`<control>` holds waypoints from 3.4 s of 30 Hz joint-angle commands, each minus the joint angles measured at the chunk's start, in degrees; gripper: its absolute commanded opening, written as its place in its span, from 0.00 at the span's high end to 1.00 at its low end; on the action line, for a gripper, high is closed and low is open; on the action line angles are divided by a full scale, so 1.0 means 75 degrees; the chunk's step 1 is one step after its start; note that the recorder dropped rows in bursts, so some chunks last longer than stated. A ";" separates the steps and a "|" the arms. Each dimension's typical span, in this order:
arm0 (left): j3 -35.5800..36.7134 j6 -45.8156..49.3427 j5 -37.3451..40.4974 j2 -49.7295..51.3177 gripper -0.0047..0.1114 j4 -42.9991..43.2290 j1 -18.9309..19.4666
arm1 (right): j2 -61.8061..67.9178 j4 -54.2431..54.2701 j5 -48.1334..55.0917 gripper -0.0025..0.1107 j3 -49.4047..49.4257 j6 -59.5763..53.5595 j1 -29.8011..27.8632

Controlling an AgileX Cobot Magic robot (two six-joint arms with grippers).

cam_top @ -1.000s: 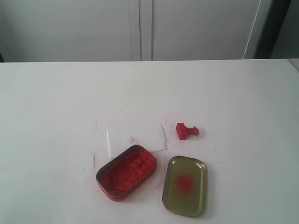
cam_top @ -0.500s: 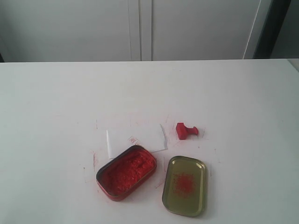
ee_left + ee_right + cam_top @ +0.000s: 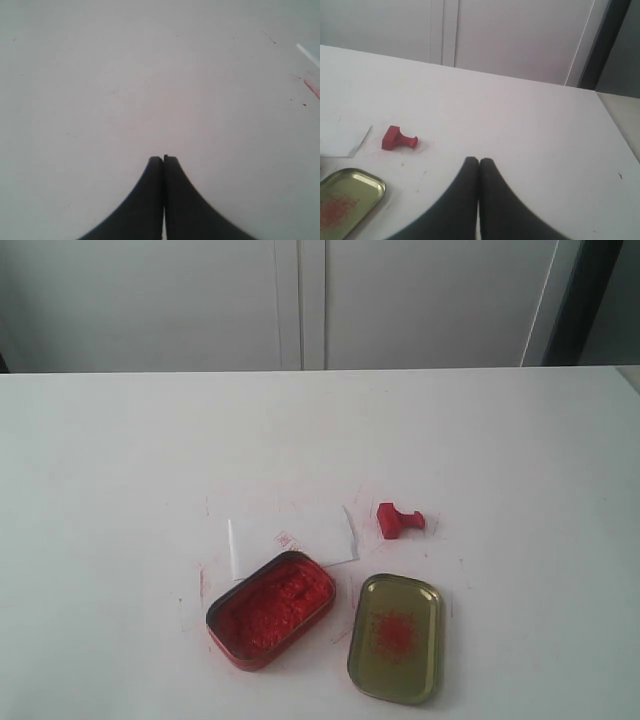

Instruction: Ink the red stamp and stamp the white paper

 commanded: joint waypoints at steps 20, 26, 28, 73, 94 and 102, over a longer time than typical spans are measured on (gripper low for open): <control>0.0049 -0.0069 -0.0024 -0.0033 0.96 -0.0036 0.0000 | -0.0046 0.0014 0.0132 0.98 0.0247 0.0032 0.0028; 0.0049 -0.0069 -0.0024 -0.0033 0.96 -0.0036 0.0000 | -0.0046 0.0014 0.0132 0.98 0.0247 0.0685 0.0028; 0.0049 -0.0069 -0.0024 -0.0033 0.96 -0.0036 0.0000 | -0.0046 0.0034 0.0148 0.98 0.0247 0.1446 0.0028; 0.0049 -0.0069 -0.0024 -0.0033 0.96 -0.0036 0.0000 | -0.0046 -0.0696 -0.0406 0.98 0.1005 0.0628 0.0028; 0.0049 -0.0069 -0.0024 -0.0033 0.96 -0.0036 0.0000 | -0.0046 -0.0152 -0.0419 0.98 0.1005 0.1041 0.0028; 0.0049 -0.0069 -0.0024 -0.0033 0.96 -0.0036 0.0000 | -0.0046 -0.0152 -0.0419 0.98 0.1005 0.1041 0.0028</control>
